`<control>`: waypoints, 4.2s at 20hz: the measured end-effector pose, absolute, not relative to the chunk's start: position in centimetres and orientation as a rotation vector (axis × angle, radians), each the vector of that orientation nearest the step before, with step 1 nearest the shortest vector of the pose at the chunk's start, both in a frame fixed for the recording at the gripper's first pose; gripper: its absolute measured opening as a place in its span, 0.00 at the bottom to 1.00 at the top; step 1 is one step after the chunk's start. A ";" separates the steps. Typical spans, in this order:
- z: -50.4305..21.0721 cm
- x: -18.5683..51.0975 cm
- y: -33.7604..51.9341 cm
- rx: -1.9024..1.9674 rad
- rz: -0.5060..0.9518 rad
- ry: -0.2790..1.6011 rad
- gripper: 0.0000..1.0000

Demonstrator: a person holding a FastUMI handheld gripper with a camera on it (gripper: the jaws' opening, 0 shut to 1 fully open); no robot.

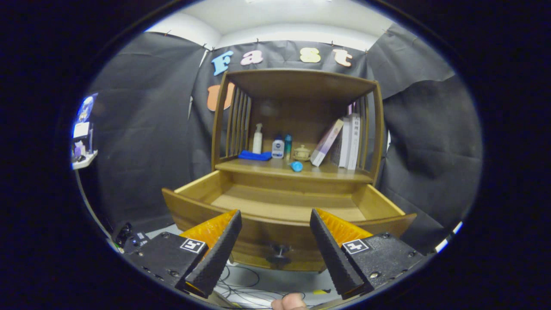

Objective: Pull open the drawer, take out the items inside it, and place them on the countertop above the cabinet.

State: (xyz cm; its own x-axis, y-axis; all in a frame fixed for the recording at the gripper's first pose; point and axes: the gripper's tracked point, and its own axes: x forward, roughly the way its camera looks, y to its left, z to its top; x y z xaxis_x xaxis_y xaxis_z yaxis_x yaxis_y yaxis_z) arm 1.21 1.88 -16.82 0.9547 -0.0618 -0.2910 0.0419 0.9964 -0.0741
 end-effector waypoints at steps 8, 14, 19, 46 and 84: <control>-24.4 2.1 -0.1 -0.009 -0.143 0.378 1.00; -26.4 4.3 -1.1 0.009 -0.203 0.357 1.00; -26.5 4.5 -0.8 -0.027 -0.239 0.329 1.00; -26.2 19.0 -3.4 -0.012 -0.229 0.404 0.99; -4.4 -3.7 0.7 -0.015 -0.010 0.121 1.00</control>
